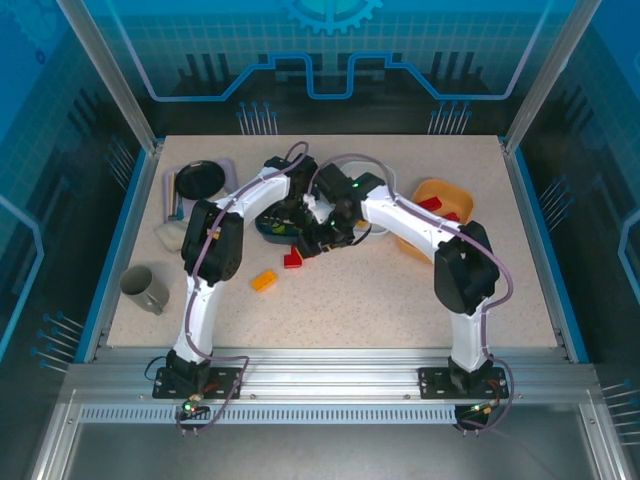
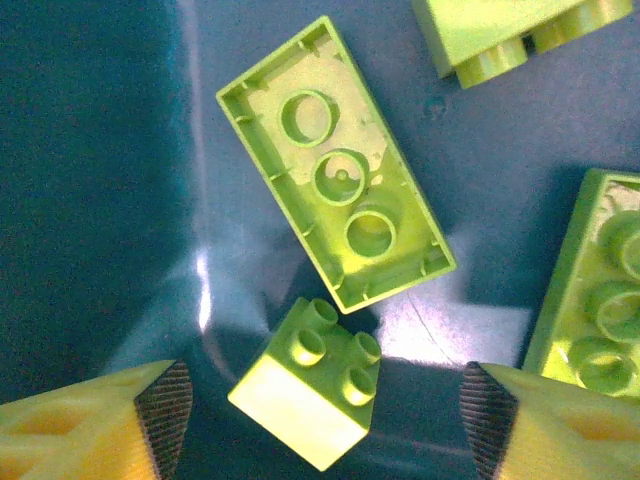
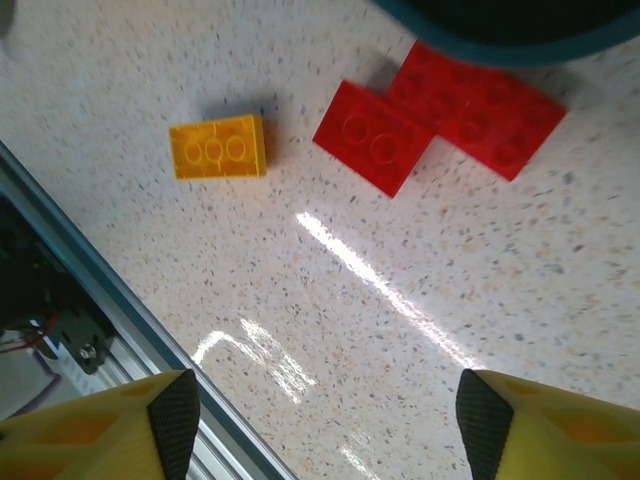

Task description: Sort the legos into containers by color

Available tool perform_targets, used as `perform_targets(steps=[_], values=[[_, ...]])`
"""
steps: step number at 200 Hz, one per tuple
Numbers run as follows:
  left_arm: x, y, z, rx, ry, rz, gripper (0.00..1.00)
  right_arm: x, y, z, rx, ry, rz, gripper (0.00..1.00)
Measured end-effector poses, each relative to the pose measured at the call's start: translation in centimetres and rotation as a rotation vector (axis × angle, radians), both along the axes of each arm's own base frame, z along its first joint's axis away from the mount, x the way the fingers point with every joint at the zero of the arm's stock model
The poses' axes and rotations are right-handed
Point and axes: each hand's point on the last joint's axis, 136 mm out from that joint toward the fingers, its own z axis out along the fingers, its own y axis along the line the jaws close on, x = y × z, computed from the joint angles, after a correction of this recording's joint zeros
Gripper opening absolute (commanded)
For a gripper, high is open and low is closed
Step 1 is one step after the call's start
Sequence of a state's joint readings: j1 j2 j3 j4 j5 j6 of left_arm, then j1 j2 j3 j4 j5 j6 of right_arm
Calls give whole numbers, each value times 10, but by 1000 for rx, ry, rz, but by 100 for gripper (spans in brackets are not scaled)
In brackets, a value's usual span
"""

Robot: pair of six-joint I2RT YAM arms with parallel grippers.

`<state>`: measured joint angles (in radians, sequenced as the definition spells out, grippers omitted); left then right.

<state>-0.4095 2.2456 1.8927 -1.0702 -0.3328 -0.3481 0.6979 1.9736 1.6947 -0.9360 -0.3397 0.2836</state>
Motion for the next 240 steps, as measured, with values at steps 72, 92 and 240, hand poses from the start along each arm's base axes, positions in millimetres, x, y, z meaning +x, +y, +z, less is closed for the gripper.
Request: perform_targets(steps=[72, 92, 240], values=[[-30, 24, 118, -168, -267, 229, 86, -20, 31, -38, -138, -31, -38, 92], [-55, 47, 129, -190, -303, 328, 86, -20, 40, -44, -163, -45, -96, 92], [-181, 83, 158, -344, -409, 455, 86, 28, 44, -105, -332, -107, -493, 80]])
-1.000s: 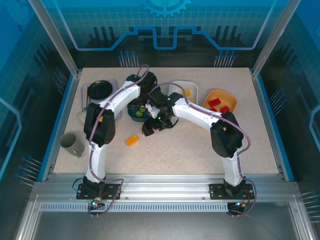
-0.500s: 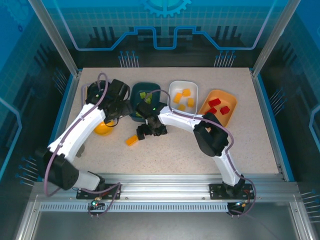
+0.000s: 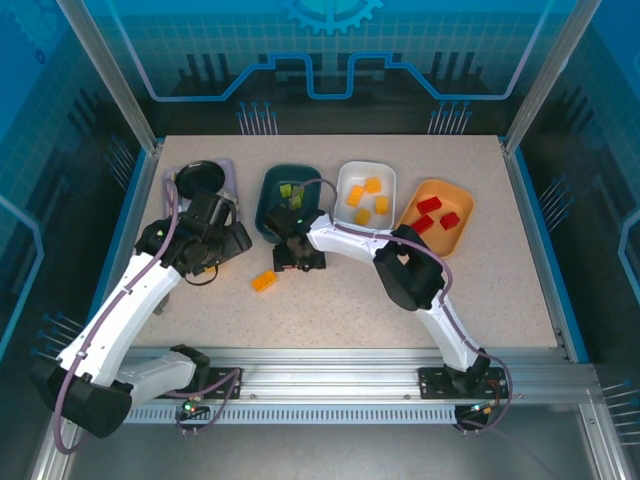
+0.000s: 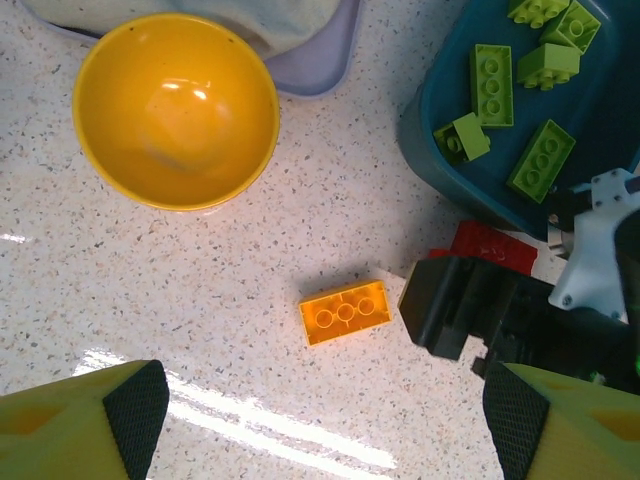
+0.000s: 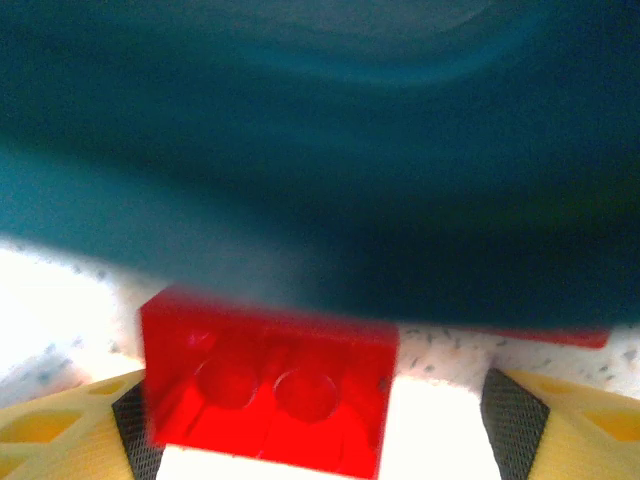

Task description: Sort the legos into containers by color

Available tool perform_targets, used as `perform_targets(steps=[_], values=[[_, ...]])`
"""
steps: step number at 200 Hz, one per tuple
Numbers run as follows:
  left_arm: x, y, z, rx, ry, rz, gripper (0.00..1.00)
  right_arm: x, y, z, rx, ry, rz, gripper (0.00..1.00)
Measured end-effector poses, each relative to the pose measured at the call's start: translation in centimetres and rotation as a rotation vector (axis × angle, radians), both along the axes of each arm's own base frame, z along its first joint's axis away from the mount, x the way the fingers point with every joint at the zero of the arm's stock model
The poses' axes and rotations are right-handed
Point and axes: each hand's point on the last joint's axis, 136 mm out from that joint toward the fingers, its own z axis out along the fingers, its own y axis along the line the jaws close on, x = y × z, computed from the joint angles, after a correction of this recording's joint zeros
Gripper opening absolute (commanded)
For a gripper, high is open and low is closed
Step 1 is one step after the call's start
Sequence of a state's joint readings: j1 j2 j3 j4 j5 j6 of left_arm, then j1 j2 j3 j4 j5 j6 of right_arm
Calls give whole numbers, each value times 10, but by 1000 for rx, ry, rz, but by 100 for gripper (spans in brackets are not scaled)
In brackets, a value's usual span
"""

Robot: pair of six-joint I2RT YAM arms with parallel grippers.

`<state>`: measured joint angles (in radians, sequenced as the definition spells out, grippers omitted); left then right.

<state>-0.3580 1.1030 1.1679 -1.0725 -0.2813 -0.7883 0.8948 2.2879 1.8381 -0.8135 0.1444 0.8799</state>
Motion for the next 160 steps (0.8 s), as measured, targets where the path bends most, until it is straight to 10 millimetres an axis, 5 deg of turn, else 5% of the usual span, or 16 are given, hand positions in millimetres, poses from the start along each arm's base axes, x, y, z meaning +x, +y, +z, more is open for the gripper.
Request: perform_targets(steps=[88, 134, 160], values=[[-3, -4, -8, -20, 25, -15, 85, 8, 1, -1, -14, -19, -62, 42], [-6, -13, -19, -53, 46, -56, 85, 5, -2, 1, -6, -20, -59, 38], [1, -30, -17, -109, 18, -127, 84, -9, -25, 11, -12, 11, -62, 37]])
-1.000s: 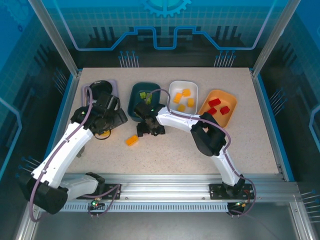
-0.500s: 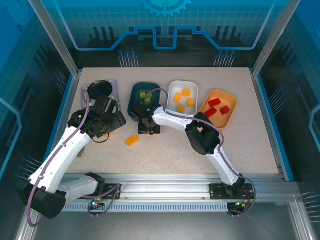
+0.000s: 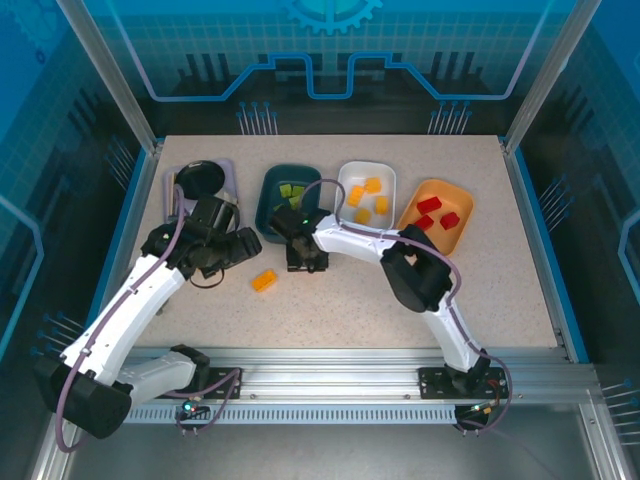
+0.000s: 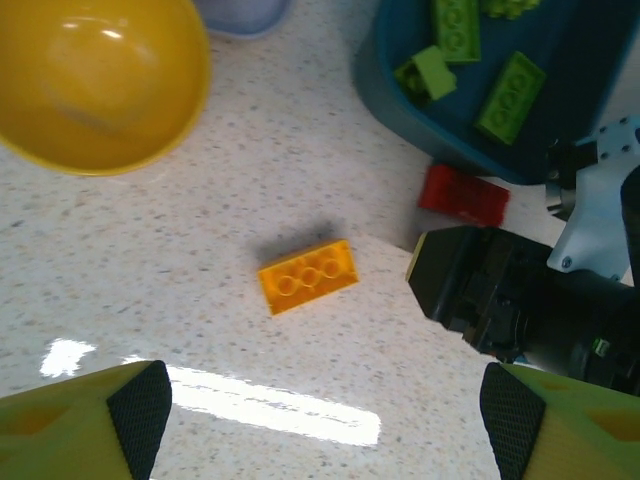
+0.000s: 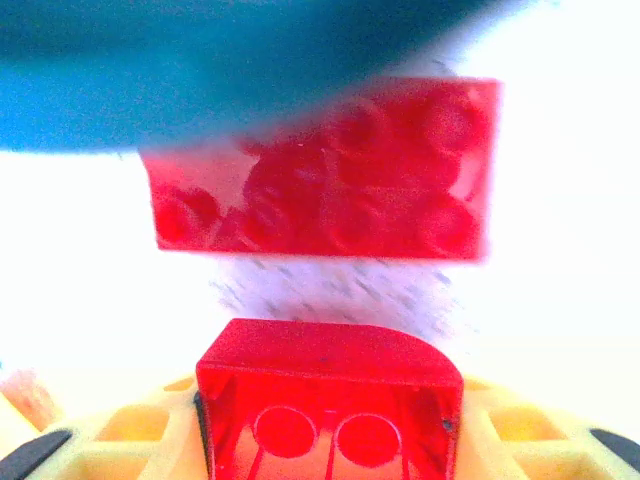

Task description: Sort the legos into containers by color

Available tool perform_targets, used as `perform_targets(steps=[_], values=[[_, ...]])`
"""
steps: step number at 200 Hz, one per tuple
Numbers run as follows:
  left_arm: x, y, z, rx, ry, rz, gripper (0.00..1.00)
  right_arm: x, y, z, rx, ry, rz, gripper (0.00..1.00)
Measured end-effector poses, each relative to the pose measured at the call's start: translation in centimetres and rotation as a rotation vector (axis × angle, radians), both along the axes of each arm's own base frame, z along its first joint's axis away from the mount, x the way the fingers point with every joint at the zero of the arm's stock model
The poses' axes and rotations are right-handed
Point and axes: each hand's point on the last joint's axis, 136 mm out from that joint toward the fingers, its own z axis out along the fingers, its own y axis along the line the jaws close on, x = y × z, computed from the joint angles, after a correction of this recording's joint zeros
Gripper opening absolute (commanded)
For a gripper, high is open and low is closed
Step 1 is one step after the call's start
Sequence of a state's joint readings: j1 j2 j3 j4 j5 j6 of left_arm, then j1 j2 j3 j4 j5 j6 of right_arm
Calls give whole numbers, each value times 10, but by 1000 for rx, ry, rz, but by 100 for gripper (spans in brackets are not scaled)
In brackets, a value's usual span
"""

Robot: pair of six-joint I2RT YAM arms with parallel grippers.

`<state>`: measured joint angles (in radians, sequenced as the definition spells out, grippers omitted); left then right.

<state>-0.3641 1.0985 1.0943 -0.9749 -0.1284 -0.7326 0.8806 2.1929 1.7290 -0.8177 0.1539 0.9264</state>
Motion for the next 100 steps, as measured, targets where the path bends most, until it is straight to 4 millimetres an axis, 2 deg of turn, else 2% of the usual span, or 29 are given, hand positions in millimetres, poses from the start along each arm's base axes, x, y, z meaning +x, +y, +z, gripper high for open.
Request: perform_targets(steps=[15, 34, 54, 67, 83, 100], values=[[4, -16, 4, -43, -26, -59, 84, -4, -21, 16, 14, 7, -19, 37], [10, -44, 4, -81, -44, -155, 84, -3, -60, 49, 38, -13, -63, 37], [14, -79, -5, -101, -29, -268, 84, 10, -107, 91, 64, -75, -133, 37], [19, -103, -10, -110, -16, -341, 83, 18, -141, 111, 73, -116, -183, 37], [28, -130, -11, -123, -13, -407, 83, 23, -186, 122, 55, -134, -252, 37], [39, -154, -10, -142, -23, -462, 83, 29, -234, 120, 9, -119, -318, 36]])
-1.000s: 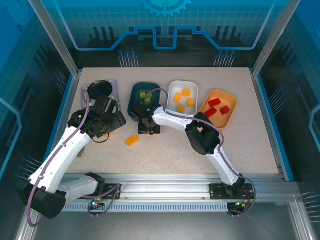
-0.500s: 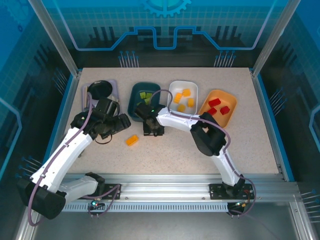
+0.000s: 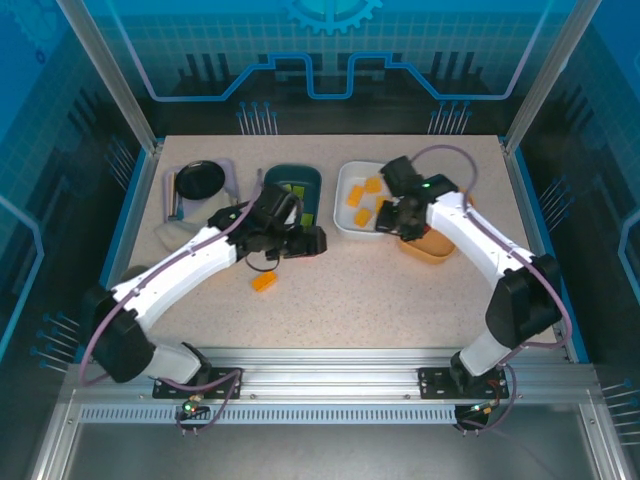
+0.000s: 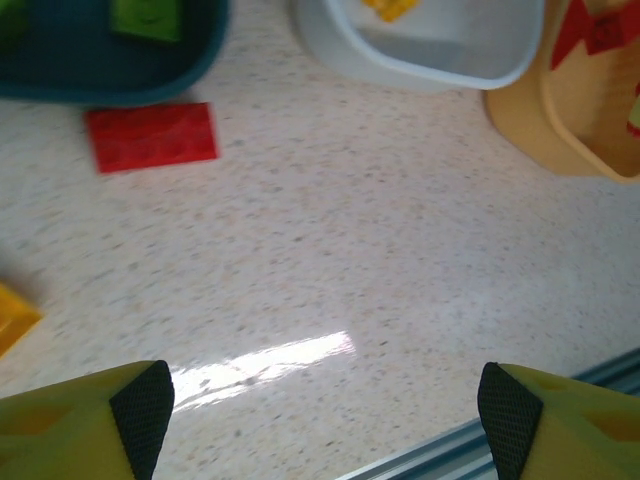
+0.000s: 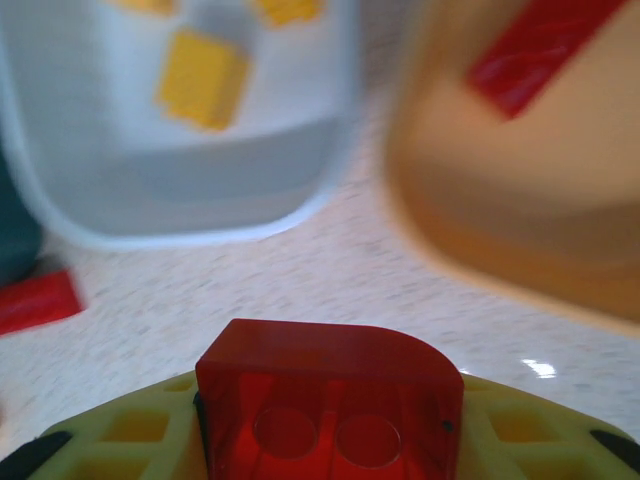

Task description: Sort the legos into containers by color

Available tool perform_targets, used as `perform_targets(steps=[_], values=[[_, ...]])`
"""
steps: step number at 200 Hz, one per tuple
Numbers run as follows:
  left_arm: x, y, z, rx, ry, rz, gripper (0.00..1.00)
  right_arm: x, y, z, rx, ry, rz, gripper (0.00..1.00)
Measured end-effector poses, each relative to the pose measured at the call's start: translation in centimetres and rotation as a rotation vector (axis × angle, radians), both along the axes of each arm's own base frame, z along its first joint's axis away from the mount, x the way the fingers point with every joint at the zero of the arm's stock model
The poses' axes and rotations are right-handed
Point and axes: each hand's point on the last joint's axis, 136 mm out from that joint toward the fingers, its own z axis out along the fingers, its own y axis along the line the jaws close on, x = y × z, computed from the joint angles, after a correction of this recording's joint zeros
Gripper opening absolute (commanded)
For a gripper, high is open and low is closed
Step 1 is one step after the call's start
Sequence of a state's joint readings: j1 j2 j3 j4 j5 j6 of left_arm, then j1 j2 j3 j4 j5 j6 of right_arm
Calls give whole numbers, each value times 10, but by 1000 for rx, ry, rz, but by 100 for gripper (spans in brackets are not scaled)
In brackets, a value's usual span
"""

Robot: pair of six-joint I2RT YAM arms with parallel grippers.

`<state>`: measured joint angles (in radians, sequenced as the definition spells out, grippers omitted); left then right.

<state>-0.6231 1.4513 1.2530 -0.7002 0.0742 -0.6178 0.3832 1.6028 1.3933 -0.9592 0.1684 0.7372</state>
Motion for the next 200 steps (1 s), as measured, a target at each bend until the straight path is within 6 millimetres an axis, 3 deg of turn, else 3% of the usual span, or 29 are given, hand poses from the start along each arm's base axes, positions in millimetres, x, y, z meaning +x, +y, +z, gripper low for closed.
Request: perform_targets(steps=[18, 45, 80, 117, 157, 200], values=[[13, -21, 3, -18, -14, -41, 83, 5, -38, -12, -49, 51, -41, 36], [31, -41, 5, -36, -23, -71, 83, 9, -70, -41, -120, 150, -45, 38], [48, -55, -7, -18, 0, -83, 81, 13, -91, -78, -193, 264, -24, 42], [47, -52, -30, 34, 62, -72, 81, 20, -101, -98, -232, 317, -10, 53], [43, -36, -42, 111, 100, -19, 83, 28, -102, -99, -242, 315, 16, 72], [24, -4, -72, 227, 176, 56, 84, 34, -96, -73, -235, 237, 35, 75]])
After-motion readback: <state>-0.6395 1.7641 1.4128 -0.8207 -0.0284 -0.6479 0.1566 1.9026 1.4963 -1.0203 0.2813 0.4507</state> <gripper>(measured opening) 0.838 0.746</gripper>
